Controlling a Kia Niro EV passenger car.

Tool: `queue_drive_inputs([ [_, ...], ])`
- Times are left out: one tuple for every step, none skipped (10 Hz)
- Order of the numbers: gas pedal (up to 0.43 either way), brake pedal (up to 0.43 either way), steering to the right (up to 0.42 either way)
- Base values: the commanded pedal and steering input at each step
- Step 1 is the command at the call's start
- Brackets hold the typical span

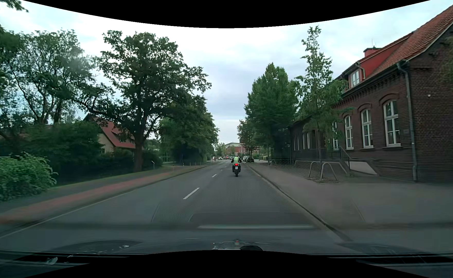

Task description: Follow the waypoints while adhering to traffic rules and regulations

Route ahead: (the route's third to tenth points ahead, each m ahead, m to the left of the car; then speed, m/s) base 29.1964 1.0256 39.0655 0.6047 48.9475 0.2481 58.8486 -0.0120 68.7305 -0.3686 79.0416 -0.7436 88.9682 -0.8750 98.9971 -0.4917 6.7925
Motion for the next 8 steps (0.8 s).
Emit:
queue_drive_inputs([
  [0.138,0.000,0.004],
  [0.138,0.000,0.004],
  [0.138,0.000,0.004],
  [0.138,0.000,0.004],
  [0.138,0.000,0.004],
  [0.138,0.000,0.004],
  [0.138,0.000,0.004],
  [0.150,0.000,0.004],
])
